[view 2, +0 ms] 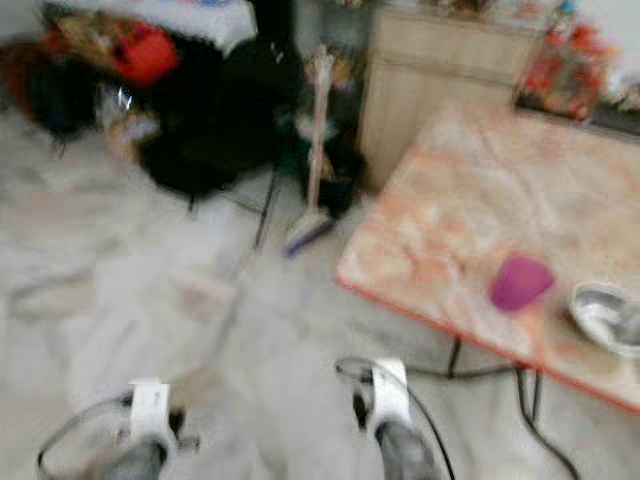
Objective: Setting the table
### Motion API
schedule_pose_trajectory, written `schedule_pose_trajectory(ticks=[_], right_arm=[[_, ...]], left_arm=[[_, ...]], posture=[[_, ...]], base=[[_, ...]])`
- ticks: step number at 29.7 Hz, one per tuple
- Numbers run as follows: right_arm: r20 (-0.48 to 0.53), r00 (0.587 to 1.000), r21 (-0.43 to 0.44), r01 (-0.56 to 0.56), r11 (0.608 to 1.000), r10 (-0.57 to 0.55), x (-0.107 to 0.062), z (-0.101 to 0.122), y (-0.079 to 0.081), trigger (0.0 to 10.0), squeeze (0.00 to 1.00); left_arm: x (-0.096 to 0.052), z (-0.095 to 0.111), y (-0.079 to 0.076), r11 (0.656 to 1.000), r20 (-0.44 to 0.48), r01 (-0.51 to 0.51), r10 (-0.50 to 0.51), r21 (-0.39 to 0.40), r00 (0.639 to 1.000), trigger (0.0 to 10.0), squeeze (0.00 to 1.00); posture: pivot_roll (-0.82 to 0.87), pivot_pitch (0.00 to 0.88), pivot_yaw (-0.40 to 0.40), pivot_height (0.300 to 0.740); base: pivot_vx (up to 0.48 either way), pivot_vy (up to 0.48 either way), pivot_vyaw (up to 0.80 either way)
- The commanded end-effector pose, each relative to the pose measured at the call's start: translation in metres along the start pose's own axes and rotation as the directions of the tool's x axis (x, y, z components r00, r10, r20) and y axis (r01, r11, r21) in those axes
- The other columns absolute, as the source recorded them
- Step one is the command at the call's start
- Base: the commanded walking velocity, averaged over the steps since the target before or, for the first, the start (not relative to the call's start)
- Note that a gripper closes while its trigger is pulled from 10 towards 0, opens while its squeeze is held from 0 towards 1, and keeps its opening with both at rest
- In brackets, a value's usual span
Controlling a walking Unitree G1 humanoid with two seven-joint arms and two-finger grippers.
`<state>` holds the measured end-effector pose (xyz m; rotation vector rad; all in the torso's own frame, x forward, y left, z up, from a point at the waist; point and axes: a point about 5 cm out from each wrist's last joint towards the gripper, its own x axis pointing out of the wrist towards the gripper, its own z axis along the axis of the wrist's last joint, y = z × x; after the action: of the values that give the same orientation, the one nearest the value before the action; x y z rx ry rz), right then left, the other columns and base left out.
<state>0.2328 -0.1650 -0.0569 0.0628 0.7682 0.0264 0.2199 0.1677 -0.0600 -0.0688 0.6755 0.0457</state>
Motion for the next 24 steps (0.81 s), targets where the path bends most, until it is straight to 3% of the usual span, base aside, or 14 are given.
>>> schedule_pose_trajectory(ticks=[1,24], right_arm=[[-0.009,1.0,0.014,-0.01,1.0,0.01,-0.0001,-0.0037,0.006,10.0,0.0],[-0.01,1.0,0.016,-0.01,1.0,0.01,-0.0003,-0.0041,0.0057,10.0,0.0]], left_arm=[[-0.0022,-0.0046,0.0093,1.0,-0.019,-0.022,0.022,0.004,1.0,10.0,0.0],[-0.0018,-0.004,0.0071,1.0,-0.017,-0.01,0.01,0.018,1.0,10.0,0.0]], posture=[[0.1,0.0,-0.031,0.74],[0.09,0.0,-0.024,0.74]], base=[[0.0,0.0,-0.77],[0.0,0.0,-0.77]])
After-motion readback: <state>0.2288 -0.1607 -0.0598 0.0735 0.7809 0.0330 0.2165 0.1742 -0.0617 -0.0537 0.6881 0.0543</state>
